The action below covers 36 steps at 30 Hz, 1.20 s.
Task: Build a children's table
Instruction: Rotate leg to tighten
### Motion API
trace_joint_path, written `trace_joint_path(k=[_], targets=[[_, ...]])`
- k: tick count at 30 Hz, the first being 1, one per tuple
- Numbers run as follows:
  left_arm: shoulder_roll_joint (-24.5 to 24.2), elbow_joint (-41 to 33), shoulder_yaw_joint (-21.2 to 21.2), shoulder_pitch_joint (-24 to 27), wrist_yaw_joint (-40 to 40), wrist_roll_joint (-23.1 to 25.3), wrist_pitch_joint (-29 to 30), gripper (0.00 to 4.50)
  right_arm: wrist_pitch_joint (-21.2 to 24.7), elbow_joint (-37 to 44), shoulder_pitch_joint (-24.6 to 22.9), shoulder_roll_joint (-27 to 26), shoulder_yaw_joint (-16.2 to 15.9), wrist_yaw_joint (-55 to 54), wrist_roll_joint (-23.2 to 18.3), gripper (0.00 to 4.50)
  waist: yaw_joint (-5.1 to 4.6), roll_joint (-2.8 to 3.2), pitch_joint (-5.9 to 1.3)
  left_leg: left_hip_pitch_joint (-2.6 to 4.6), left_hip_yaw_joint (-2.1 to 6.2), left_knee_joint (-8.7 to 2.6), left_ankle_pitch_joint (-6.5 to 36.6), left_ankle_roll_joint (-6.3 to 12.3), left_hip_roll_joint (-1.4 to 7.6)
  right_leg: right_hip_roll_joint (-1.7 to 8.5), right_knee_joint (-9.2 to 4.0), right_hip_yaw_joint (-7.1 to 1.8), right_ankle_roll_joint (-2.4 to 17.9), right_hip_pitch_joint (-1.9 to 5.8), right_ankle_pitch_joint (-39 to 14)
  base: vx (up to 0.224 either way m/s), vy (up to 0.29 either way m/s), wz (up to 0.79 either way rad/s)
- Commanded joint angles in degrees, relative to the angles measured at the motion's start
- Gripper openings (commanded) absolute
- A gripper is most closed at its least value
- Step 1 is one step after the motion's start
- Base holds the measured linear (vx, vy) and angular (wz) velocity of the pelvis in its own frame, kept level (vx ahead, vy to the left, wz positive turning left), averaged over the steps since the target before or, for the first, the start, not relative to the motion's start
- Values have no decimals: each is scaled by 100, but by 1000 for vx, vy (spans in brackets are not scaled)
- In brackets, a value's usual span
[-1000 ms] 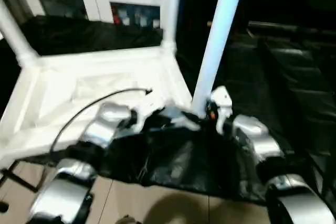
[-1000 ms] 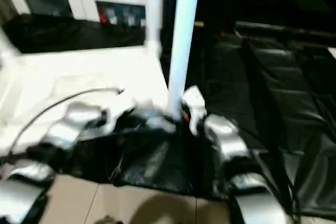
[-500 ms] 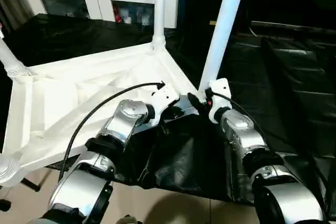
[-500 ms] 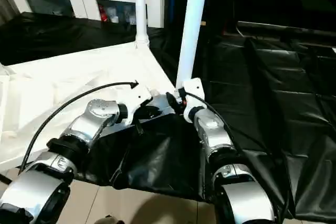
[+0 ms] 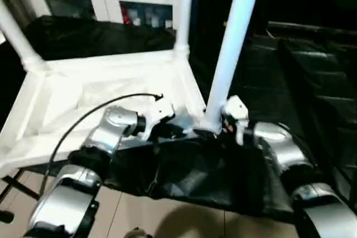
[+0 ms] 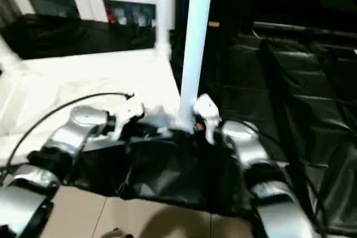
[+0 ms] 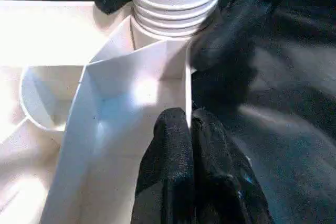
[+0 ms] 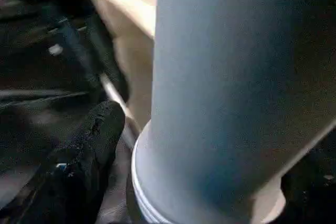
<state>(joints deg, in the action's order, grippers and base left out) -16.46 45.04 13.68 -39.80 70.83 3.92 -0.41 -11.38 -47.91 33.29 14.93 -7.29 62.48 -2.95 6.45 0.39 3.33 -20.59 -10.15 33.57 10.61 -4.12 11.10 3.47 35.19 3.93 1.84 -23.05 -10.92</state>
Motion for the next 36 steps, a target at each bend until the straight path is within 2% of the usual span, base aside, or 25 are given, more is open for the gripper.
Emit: trace_joint_path(k=[1, 2, 3, 5, 7, 11, 12, 14, 17, 18, 19, 21, 22, 24, 25, 26, 28, 30, 32, 34, 36], targets=[[106, -345, 66, -77, 158, -242, -184, 0, 58, 205, -77, -72, -367, 526, -31, 364, 3, -28, -389, 21, 56, -359, 941, 511, 265, 510, -396, -292, 1388, 332, -794, 0, 0, 0], [21, -332, 64, -74, 293, -230, -209, 0, 161, 375, -148, 26, -431, 904, -96, 356, 13, -44, -390, 28, 51, -354, 923, 531, 262, 508, -401, -290, 1394, 329, -797, 0, 0, 0], [21, -332, 64, -74, 293, -230, -209, 0, 161, 375, -148, 26, -431, 904, -96, 352, 31, -36, -395, 31, 50, -349, 879, 555, 265, 508, -394, -293, 1392, 328, -766, 0, 0, 0], [-27, -322, 42, -85, 385, -232, -215, 0, 230, 489, -201, 96, -513, 1149, -112, 345, 47, -63, -396, 20, 50, -346, 821, 576, 264, 513, -382, -291, 1391, 331, -730, 0, 0, 0], [-60, -315, 30, -105, 411, -239, -197, 0, 234, 506, -232, 97, -565, 1289, -78, 318, 61, -79, -389, 15, 52, -352, 830, 566, 265, 524, -398, -285, 1349, 327, -856, 0, 0, 0], [-51, -392, 1, -44, 362, -280, -147, 0, 268, 451, -225, 22, -566, 1275, -76, 289, 80, -64, -385, 24, 57, -362, 870, 491, 271, 532, -413, -289, 1299, 313, -1029, 0, 0, 0], [-42, -411, -6, -27, 341, -289, -124, 0, 300, 443, -223, -6, -549, 1243, -83, 282, 83, -49, -386, 24, 58, -360, 872, 481, 271, 536, -411, -291, 1303, 313, -1023, 0, 0, 0], [-21, -422, -4, -5, 286, -275, -125, 0, 393, 454, -231, -56, -508, 1148, -124, 279, 76, -59, -390, 17, 57, -359, 823, 487, 265, 522, -402, -288, 1310, 318, -904, 0, 0, 0], [125, -349, -74, -39, -81, -222, -6, 0, 861, 383, -191, -303, -201, 481, -280, 275, 69, -50, -374, 21, 61, -373, 897, 440, 262, 517, -417, -284, 1279, 308, -1057, 0, 0, 0], [125, -349, -74, -39, -81, -222, -6, 0, 861, 383, -191, -303, -201, 481, -280, 275, 65, -50, -368, 25, 62, -379, 948, 409, 260, 520, -430, -285, 1260, 306, -1164, 0, 0, 0], [345, -231, -144, -138, -588, -146, 173, 0, 723, 194, -142, -493, -93, -249, -122, 275, 59, -36, -360, 41, 70, -390, 1069, 316, 259, 534, -458, -286, 1190, 297, -1461, 0, 0, 0], [384, -207, -155, -156, -683, -129, 194, 0, 688, 156, -133, -527, -79, -385, -86, 275, 18, -44, -354, 59, 74, -405, 1141, 222, 254, 541, -484, -298, 1146, 278, -1585, 0, 0, 0], [478, -163, -170, -196, -923, -79, 253, 0, 633, 53, -102, -614, -48, -743, 3, 275, 5, -49, -355, 53, 85, -410, 1164, 190, 247, 547, -493, -296, 1107, 299, -1675, 0, 0, 0], [795, 60, -189, -365, -1669, 80, 382, 0, 691, -349, 87, -939, 104, -1993, 192, 274, -47, -20, -352, 50, 88, -418, 1146, 139, 239, 527, -490, -302, 1103, 283, -1624, 0, 0, 0], [905, 146, -181, -427, -1915, 136, 414, 0, 749, -474, 160, -1072, 186, -2400, 199, 274, -78, -33, -356, 71, 95, -422, 1209, 71, 223, 519, -497, -301, 1093, 286, -1675, 0, 0, 0], [999, 215, -180, -476, -2131, 177, 448, 0, 814, -572, 227, -1177, 238, -2790, 234, 274, -93, -63, -359, 66, 84, -413, 1175, 95, 209, 525, -508, -307, 1082, 295, -1662, 0, 0, 0], [1167, 321, -164, -553, -2458, 225, 525, 0, 871, -732, 360, -1367, 262, -3358, 358, 274, -109, -49, -369, 54, 85, -408, 1080, 124, 211, 525, -492, -313, 1101, 302, -1500, 0, 0, 0], [1279, 380, -167, -602, -2654, 257, 574, 0, 763, -819, 441, -1498, 203, -3548, 476, 274, -115, -55, -395, 36, 75, -386, 880, 204, 196, 518, -452, -310, 1168, 324, -1101, 0, 0, 0], [1289, 384, -171, -606, -2672, 263, 579, 0, 750, -832, 448, -1509, 202, -3565, 491, 274, -109, -59, -391, 22, 67, -378, 832, 310, 194, 523, -449, -310, 1195, 338, -940, 0, 0, 0], [1368, 387, -163, -597, -2646, 280, 508, 0, 617, -972, 589, -1606, 250, -3652, 453, 330, -109, -74, -387, 21, 67, -384, 807, 367, 197, 520, -448, -303, 1211, 337, -911, 0, 0, 0], [1357, 341, -155, -566, -2554, 272, 477, 0, 589, -1021, 662, -1597, 344, -3579, 362, 350, -113, -71, -378, 30, 64, -387, 887, 364, 205, 526, -461, -303, 1225, 326, -1038, 0, 0, 0]])
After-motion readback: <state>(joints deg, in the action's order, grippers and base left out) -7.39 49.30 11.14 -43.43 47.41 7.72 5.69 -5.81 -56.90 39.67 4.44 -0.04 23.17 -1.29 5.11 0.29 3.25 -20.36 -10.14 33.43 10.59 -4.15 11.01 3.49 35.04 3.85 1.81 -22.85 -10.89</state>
